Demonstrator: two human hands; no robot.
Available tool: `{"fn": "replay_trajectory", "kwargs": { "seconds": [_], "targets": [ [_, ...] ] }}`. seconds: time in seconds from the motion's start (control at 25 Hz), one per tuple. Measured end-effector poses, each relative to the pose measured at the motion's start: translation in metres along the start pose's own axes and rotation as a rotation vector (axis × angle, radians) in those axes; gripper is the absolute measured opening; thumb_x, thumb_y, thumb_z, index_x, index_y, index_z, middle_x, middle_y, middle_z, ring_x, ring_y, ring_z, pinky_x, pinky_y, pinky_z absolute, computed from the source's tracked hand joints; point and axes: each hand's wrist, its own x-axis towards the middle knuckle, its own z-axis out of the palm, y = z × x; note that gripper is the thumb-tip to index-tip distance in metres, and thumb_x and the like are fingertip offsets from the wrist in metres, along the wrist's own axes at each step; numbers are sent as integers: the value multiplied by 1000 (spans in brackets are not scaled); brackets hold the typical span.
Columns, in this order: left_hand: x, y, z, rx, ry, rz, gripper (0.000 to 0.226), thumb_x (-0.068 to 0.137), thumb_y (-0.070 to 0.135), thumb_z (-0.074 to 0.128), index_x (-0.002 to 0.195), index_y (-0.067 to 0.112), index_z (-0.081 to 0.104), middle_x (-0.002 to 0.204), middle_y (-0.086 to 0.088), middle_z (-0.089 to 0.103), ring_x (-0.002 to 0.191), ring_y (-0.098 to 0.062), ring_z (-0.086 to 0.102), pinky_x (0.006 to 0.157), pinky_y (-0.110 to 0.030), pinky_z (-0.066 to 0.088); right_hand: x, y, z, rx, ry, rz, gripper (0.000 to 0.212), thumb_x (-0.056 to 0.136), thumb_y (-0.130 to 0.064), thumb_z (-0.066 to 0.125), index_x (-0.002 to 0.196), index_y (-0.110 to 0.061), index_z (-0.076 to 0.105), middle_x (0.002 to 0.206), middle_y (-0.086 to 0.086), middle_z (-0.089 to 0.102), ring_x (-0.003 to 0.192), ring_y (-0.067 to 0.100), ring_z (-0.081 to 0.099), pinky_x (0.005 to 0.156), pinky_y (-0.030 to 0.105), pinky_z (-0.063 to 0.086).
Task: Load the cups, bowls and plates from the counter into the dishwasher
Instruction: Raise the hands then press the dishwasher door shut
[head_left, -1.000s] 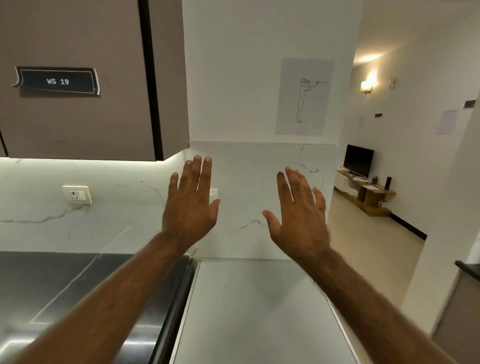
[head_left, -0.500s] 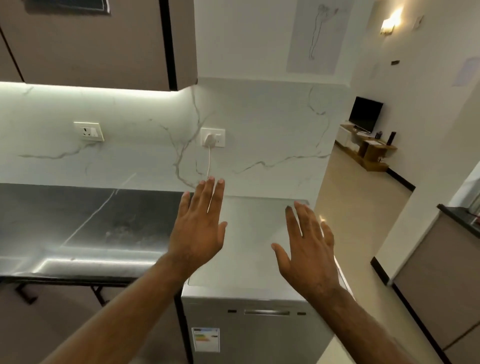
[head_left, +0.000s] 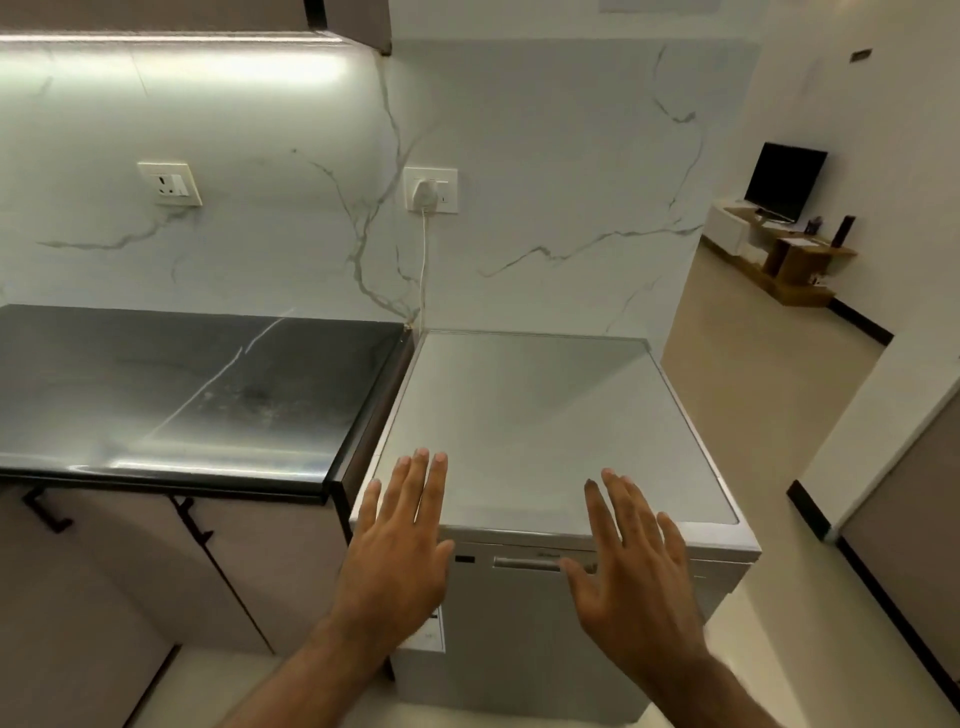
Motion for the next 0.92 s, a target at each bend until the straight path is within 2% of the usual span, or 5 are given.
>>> {"fn": "replay_trajectory", "kwargs": {
  "seconds": [0.08, 0.2, 0.36, 0.72, 0.92],
  "targets": [
    [-5, -9, 33, 18, -36, -4, 100, 102, 45, 44, 148, 28, -43, 160, 5, -40, 149, -16, -34, 122, -39, -21, 5, 8, 27, -3, -42, -6, 93, 88, -58, 58, 160, -24, 11, 168, 7, 13, 152, 29, 17, 118, 53, 21],
    [-10, -28, 77, 49, -49, -3, 99, 103, 46, 41, 147, 25, -45, 162, 0, -38, 152, -20, -30, 125, -42, -17, 9, 12, 67, 53, -110, 0, 88, 97, -58, 43, 154, -31, -18, 162, 0, -26, 153, 24, -16, 121, 44, -8],
    [-7, -44, 121, 117, -3, 2, 97, 101, 51, 43, 154, 20, -33, 164, -3, -28, 156, -26, -19, 123, -43, -12, 11, 15, 104, -23, -81, -28, 90, 99, -59, 40, 156, -26, -20, 163, 5, -30, 150, 24, -26, 120, 41, -14],
    [-12, -62, 187, 234, 256, 65, 96, 87, 63, 61, 161, 16, 21, 164, -12, 31, 153, -33, 26, 125, -54, 19, 4, 44, 176, -141, 119, -72, 95, 94, -66, 46, 160, -21, -6, 169, 9, 0, 155, 29, -4, 124, 47, -5],
    [-8, -73, 204, 277, 413, 155, 92, 79, 68, 59, 150, 16, 30, 146, -9, 41, 139, -31, 38, 121, -53, 26, 7, 49, 199, -182, 365, -100, 96, 86, -69, 54, 157, -14, 19, 151, 11, 43, 139, 30, 38, 122, 47, 22]
  ]
}}
